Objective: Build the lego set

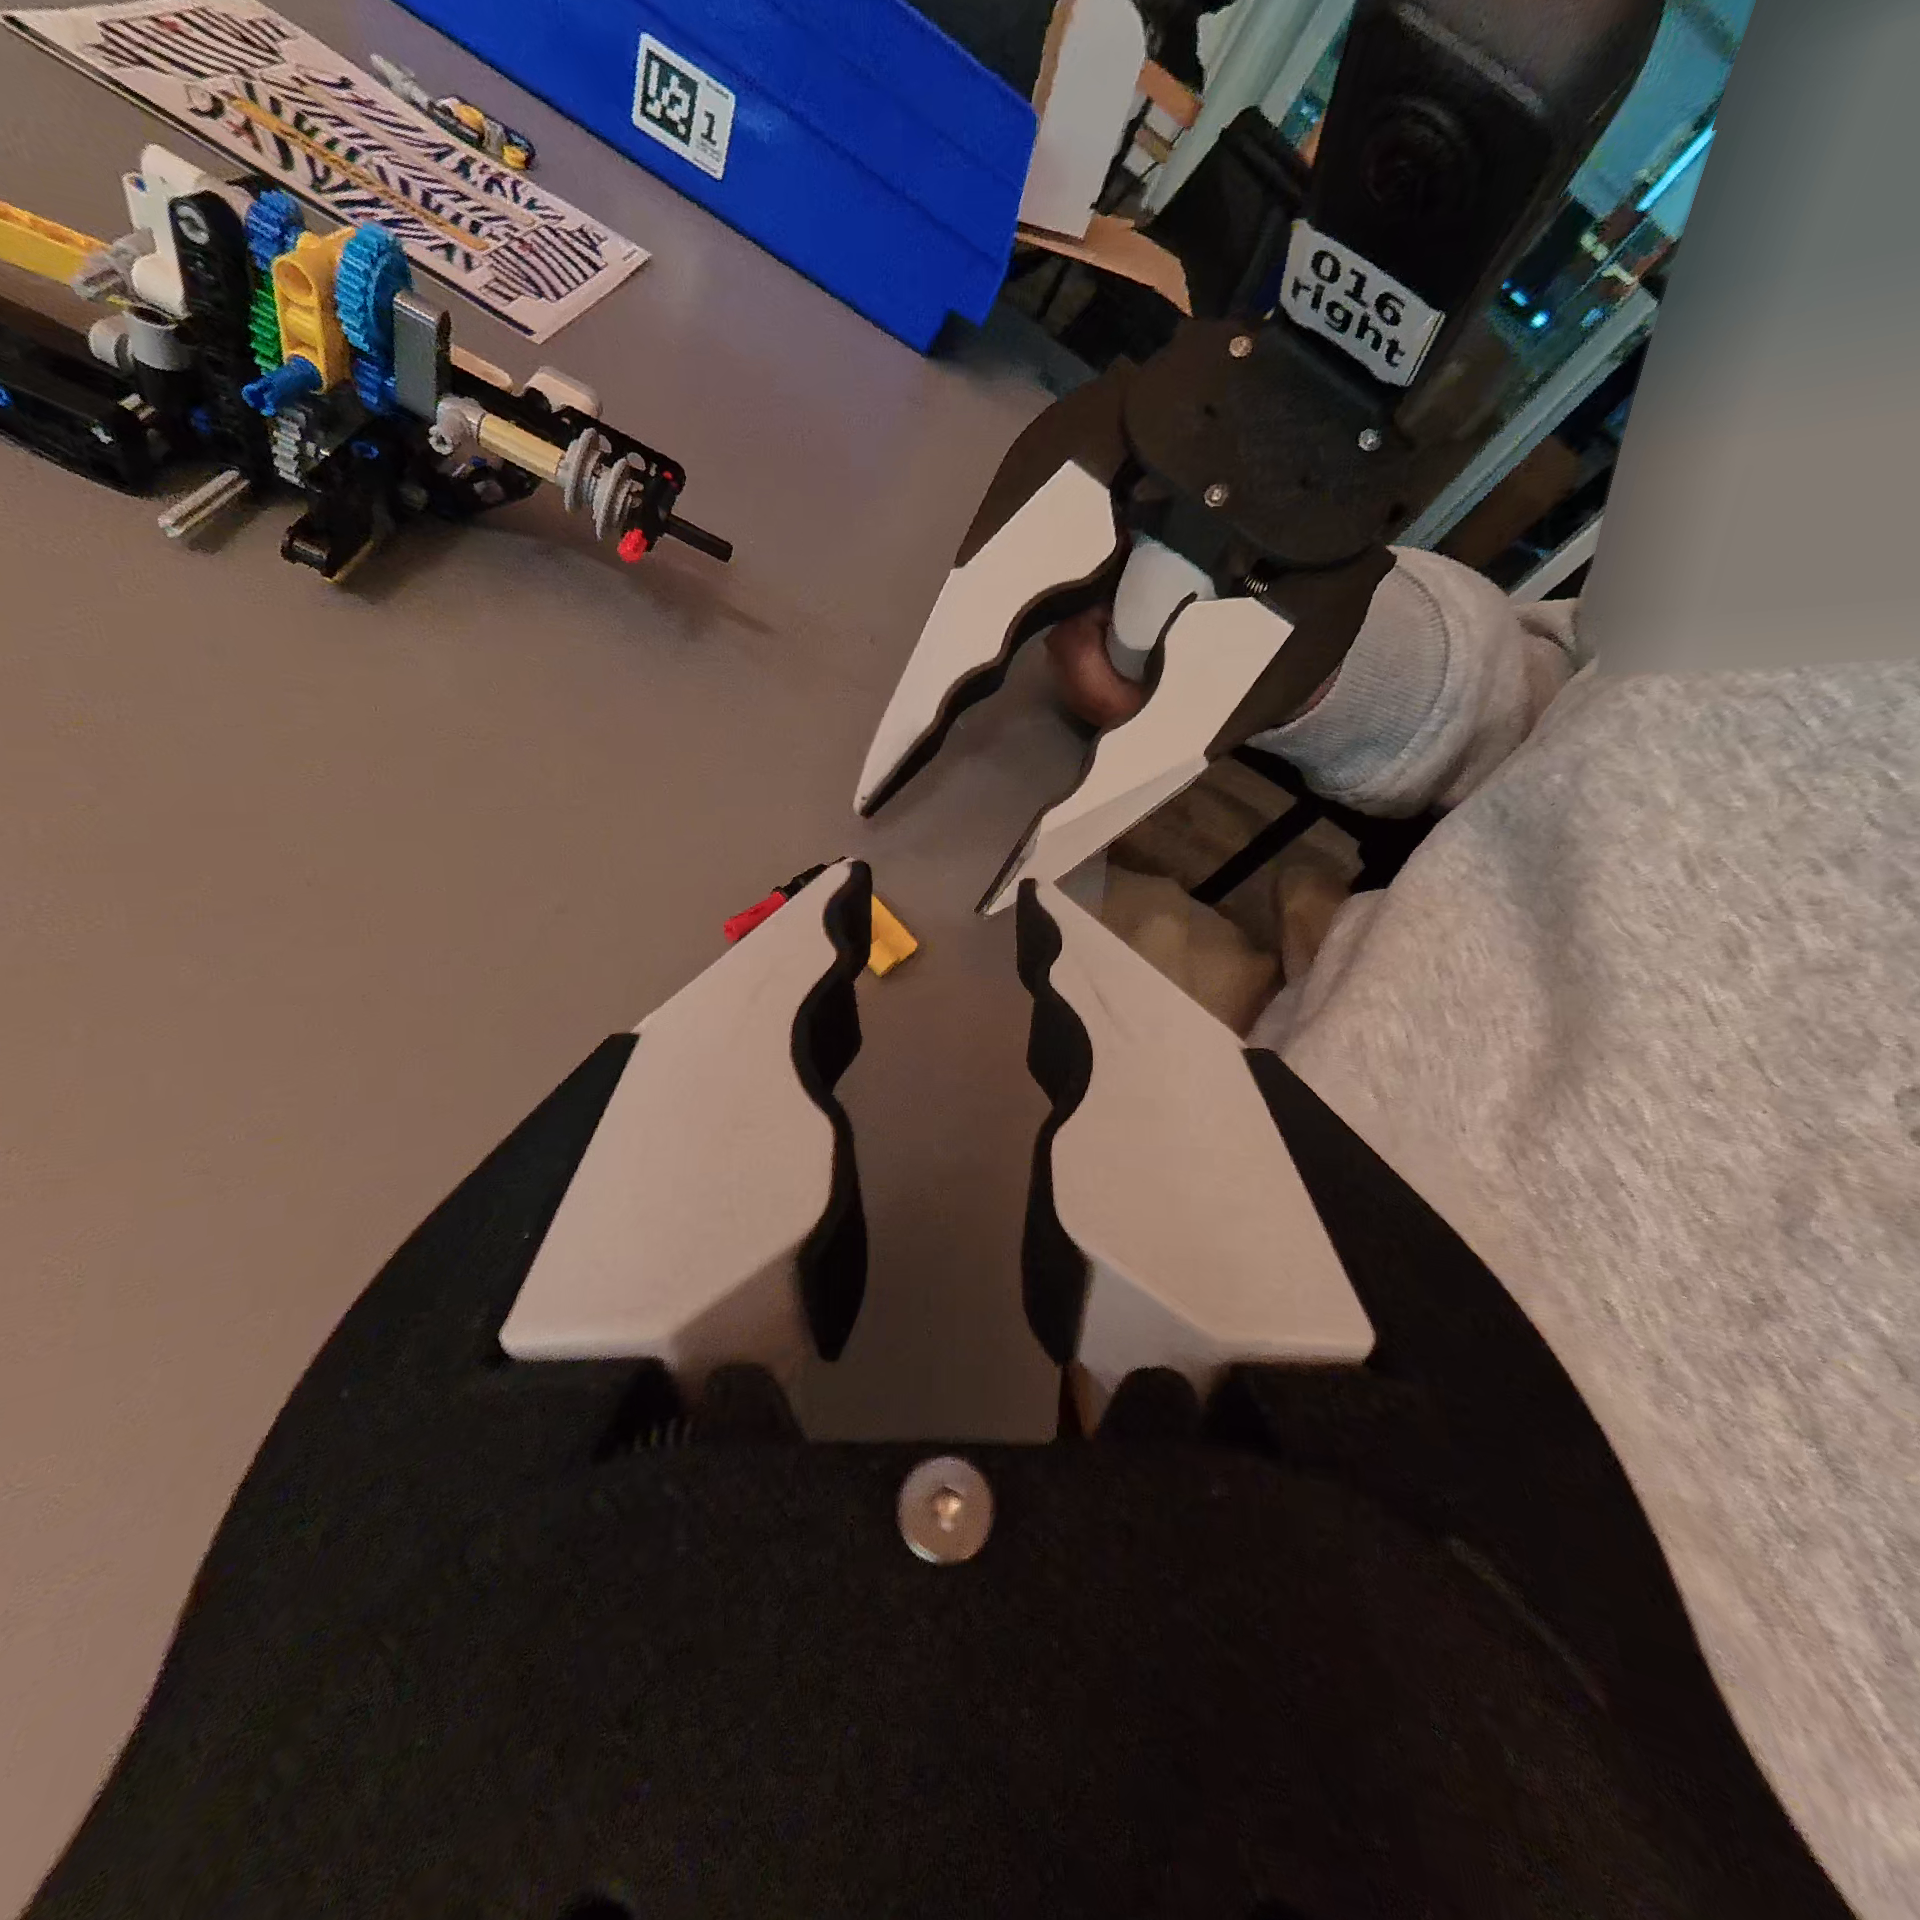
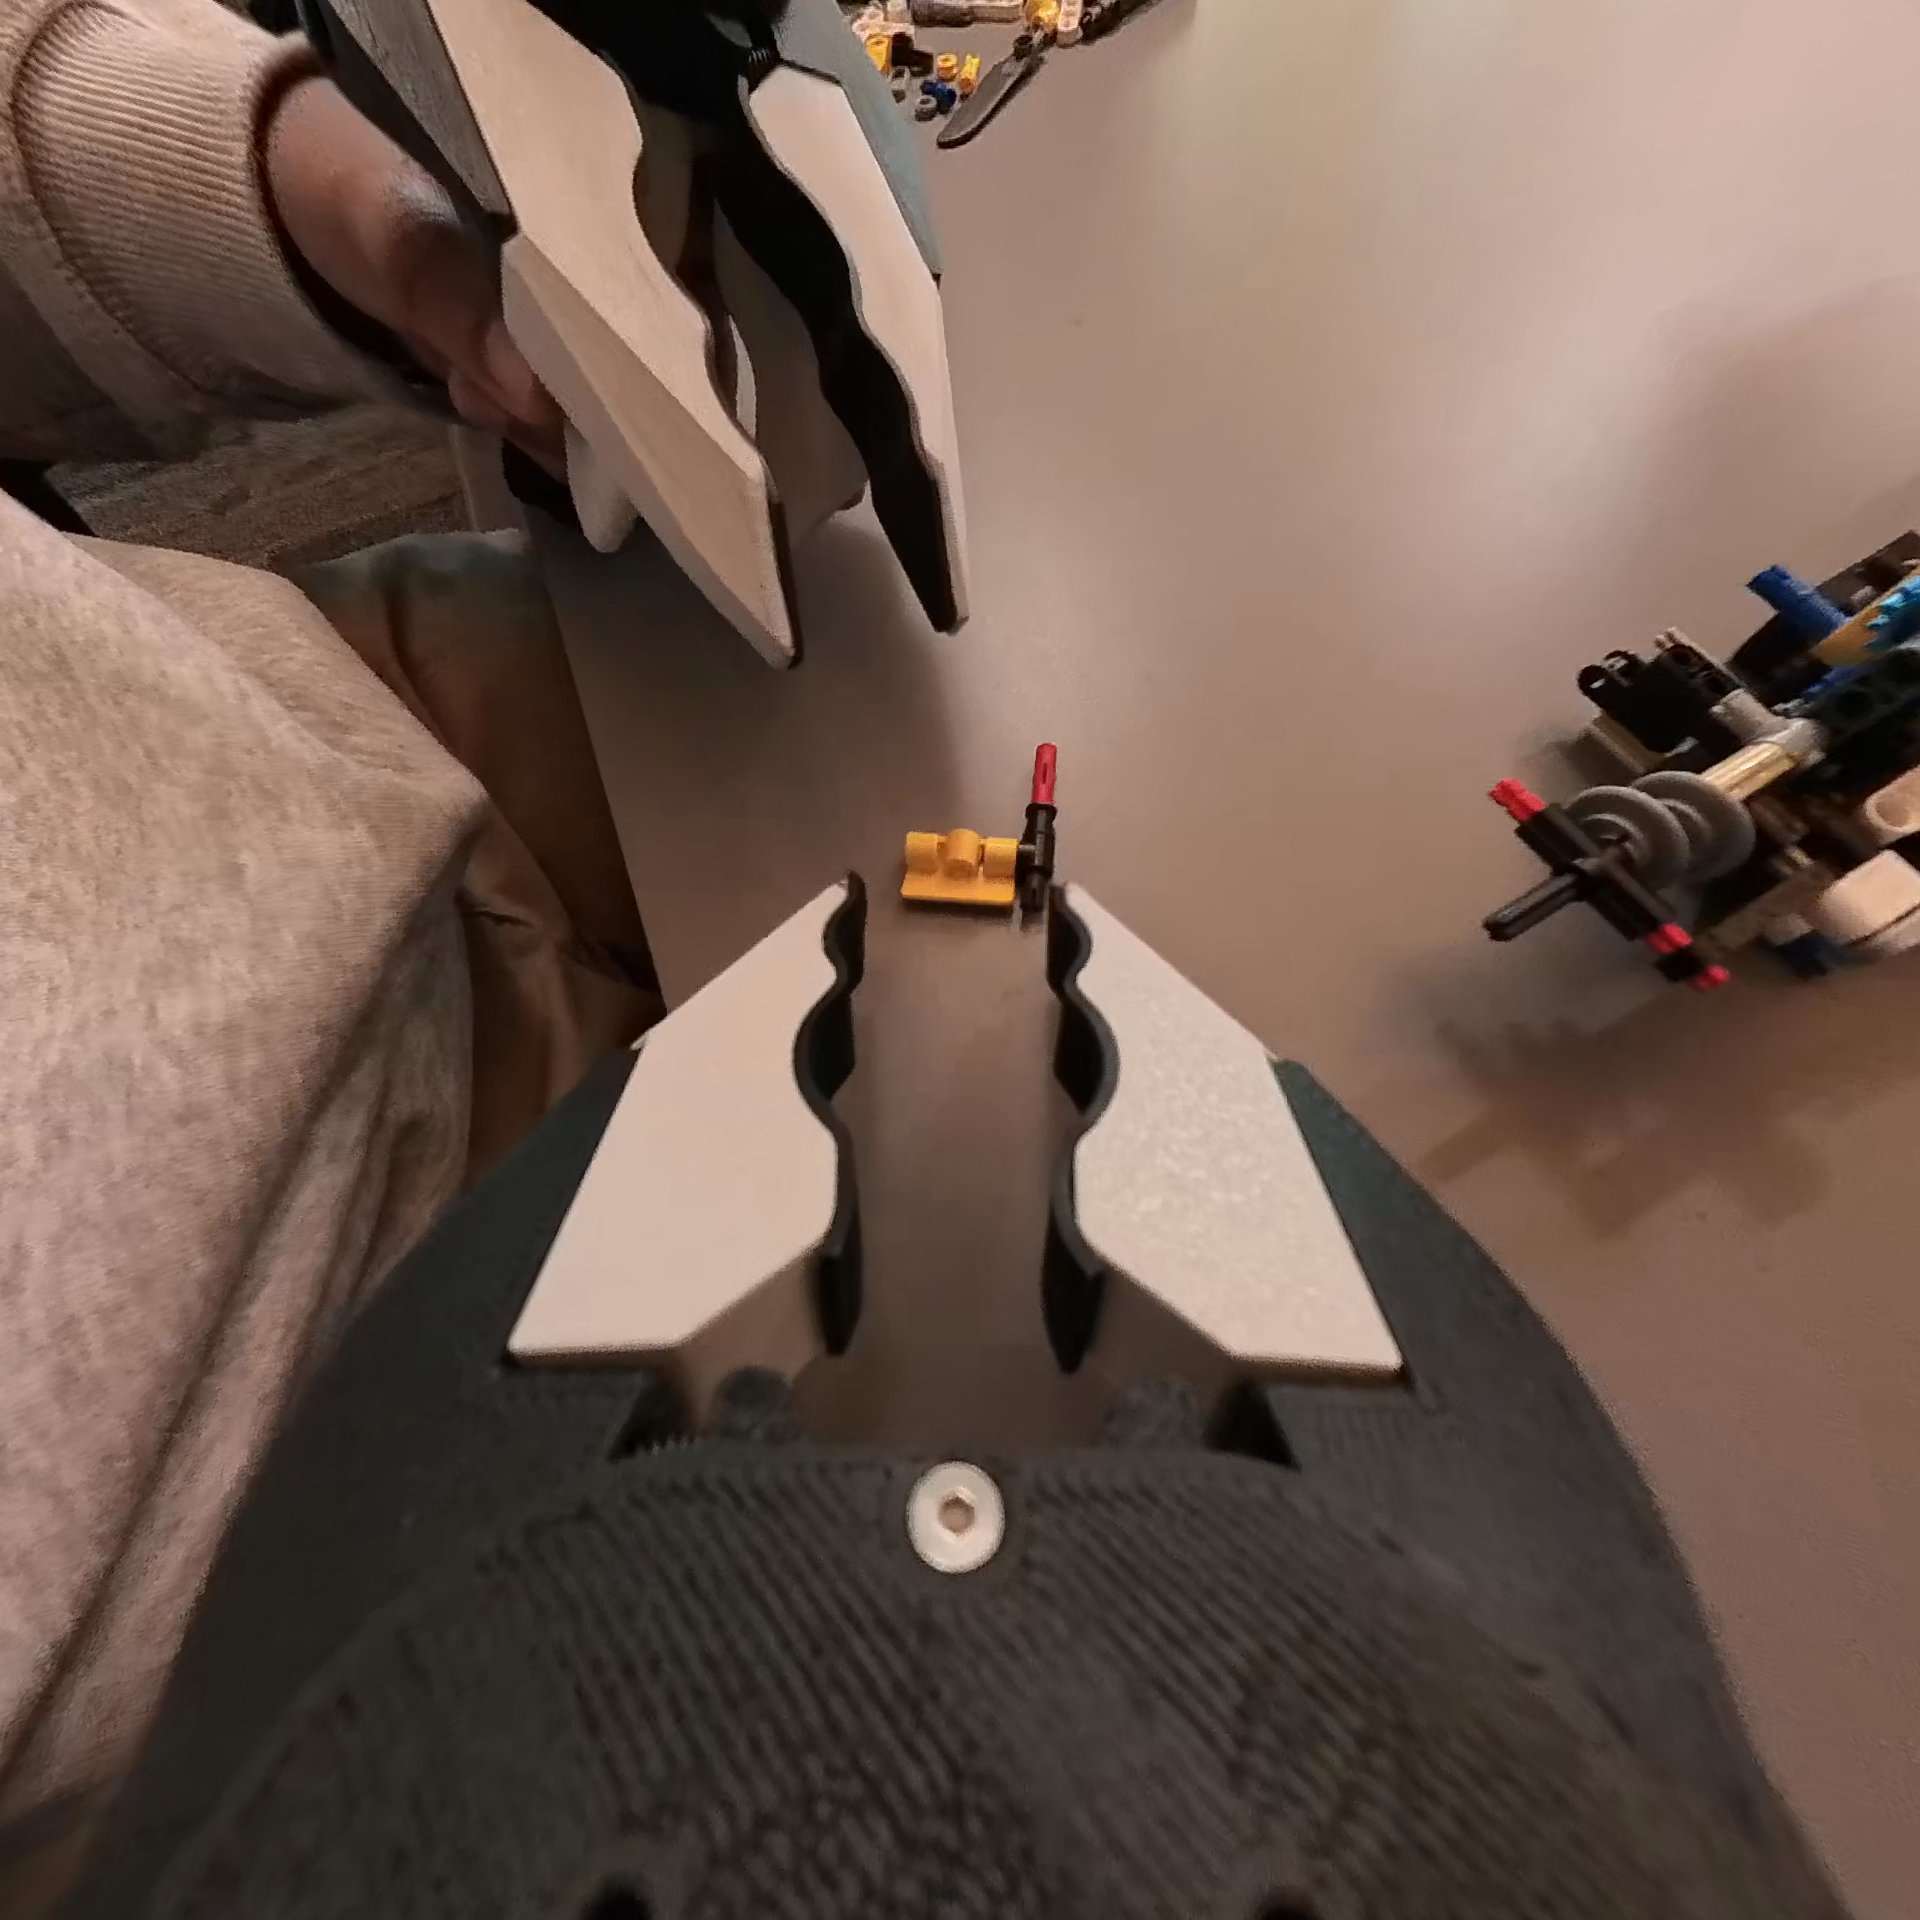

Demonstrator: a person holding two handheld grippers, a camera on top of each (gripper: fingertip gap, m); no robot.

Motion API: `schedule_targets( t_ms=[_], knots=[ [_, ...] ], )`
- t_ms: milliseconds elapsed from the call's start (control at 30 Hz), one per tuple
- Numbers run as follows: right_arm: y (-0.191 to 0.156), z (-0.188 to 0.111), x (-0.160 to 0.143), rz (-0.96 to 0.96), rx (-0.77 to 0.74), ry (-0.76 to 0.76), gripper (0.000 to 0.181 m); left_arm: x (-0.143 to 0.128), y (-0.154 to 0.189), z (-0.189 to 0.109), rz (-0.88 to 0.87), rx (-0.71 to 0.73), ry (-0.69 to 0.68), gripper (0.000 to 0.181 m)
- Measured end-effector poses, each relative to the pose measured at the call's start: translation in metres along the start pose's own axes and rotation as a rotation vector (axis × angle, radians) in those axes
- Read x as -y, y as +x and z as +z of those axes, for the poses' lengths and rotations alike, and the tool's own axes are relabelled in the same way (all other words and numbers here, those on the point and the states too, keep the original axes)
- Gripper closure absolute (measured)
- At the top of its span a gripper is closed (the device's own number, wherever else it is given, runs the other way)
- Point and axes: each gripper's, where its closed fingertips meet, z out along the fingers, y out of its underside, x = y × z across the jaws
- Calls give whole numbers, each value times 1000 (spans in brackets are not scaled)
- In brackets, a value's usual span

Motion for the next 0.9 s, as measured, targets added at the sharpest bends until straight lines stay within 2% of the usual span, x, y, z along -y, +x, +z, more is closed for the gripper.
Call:
schedule_targets(
  t_ms=[133,233,333,400,467,567,767,900],
  knots=[
    [2,-8,12,34,-5,82,152,11,-2,-1,9,30,61,157],
    [9,-19,34,44,-33,194,154,33,-13,-7,-36,52,159,156],
    [29,-29,50,-14,-140,265,158,65,-34,-15,-119,66,318,155],
    [43,-36,58,-19,-213,344,165,77,-49,-17,-176,55,380,156],
    [48,-40,65,-11,-212,408,167,77,-61,-16,-214,52,374,156],
    [52,-44,73,-51,-190,420,166,74,-70,-16,-208,86,370,156],
    [54,-54,86,-32,-157,478,166,64,-53,-19,-106,205,317,156],
    [53,-54,82,48,-127,481,164,45,-38,-19,-76,284,296,156]
  ],
)
